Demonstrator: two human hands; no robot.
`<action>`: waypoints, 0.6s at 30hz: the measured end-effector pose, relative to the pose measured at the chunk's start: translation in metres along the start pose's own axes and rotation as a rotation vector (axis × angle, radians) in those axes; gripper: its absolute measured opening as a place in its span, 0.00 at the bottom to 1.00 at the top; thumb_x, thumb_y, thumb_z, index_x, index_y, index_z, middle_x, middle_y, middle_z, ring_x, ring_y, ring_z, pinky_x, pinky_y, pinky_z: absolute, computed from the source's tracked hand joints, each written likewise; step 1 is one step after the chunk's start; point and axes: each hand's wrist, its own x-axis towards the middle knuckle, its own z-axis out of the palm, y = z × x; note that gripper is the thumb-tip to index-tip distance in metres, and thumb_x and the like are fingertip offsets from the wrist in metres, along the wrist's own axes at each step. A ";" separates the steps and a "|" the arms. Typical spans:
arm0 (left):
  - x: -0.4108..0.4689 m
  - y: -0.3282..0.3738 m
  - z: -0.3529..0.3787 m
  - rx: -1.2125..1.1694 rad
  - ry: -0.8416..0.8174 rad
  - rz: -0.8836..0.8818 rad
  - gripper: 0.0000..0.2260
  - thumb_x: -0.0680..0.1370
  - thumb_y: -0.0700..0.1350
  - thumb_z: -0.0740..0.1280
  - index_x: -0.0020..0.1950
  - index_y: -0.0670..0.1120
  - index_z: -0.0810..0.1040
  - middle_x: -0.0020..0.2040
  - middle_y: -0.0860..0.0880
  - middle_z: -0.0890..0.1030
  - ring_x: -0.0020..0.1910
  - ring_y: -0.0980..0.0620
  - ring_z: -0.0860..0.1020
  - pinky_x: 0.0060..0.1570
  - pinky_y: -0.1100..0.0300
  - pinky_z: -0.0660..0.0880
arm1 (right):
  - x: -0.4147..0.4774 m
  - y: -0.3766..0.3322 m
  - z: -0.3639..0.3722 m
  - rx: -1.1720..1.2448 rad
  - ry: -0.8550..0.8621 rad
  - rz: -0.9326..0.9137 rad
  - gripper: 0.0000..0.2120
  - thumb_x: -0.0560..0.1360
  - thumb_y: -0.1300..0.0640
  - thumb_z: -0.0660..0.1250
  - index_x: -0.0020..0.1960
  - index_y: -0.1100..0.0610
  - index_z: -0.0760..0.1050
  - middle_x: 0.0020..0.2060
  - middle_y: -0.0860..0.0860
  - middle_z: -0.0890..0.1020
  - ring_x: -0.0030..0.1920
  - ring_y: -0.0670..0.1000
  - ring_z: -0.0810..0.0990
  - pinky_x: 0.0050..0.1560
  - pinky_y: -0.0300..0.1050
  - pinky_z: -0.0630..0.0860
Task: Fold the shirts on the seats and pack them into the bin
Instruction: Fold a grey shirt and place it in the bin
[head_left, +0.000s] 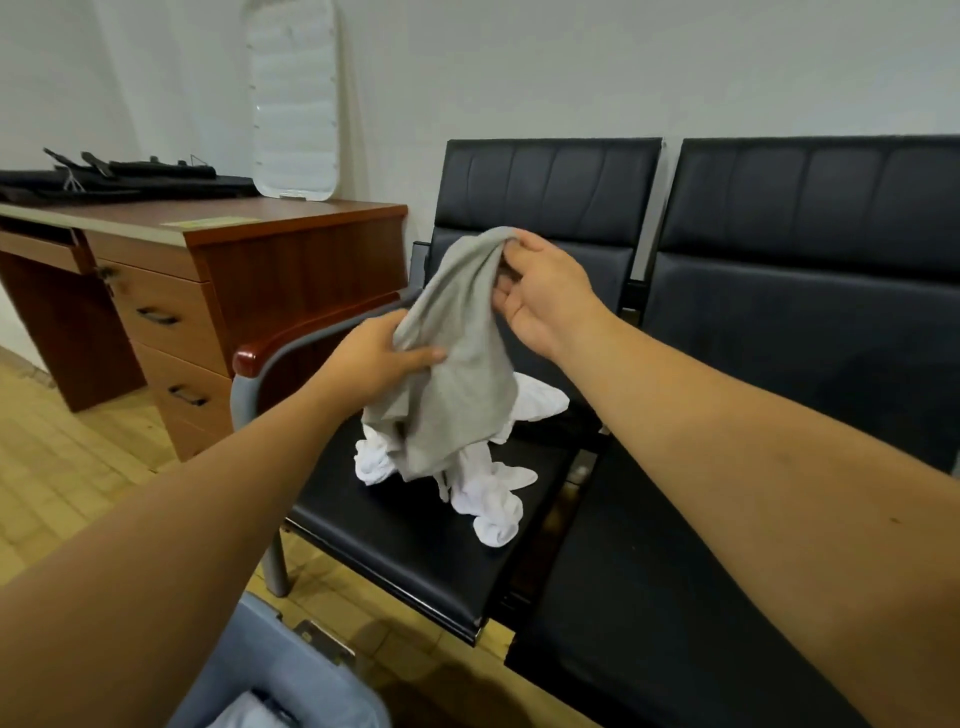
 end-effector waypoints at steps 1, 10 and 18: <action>-0.002 -0.005 -0.001 -0.011 -0.018 -0.019 0.16 0.76 0.52 0.73 0.62 0.48 0.79 0.55 0.51 0.82 0.53 0.49 0.79 0.55 0.53 0.75 | -0.001 -0.003 -0.001 -0.024 0.027 -0.019 0.11 0.86 0.62 0.56 0.54 0.59 0.77 0.49 0.57 0.83 0.48 0.54 0.82 0.52 0.48 0.83; 0.000 0.051 -0.010 -0.659 -0.023 -0.056 0.12 0.80 0.47 0.70 0.62 0.45 0.82 0.53 0.47 0.86 0.52 0.49 0.85 0.52 0.55 0.82 | 0.003 -0.044 -0.054 -0.740 0.284 -0.068 0.09 0.78 0.63 0.60 0.39 0.57 0.71 0.37 0.53 0.74 0.40 0.55 0.73 0.41 0.51 0.74; 0.021 0.106 0.039 -0.525 -0.049 -0.019 0.10 0.80 0.49 0.70 0.57 0.46 0.83 0.53 0.43 0.85 0.57 0.43 0.82 0.60 0.44 0.79 | -0.077 -0.039 -0.060 -1.136 -0.151 -0.200 0.16 0.75 0.44 0.73 0.56 0.54 0.82 0.49 0.50 0.85 0.49 0.50 0.83 0.51 0.50 0.81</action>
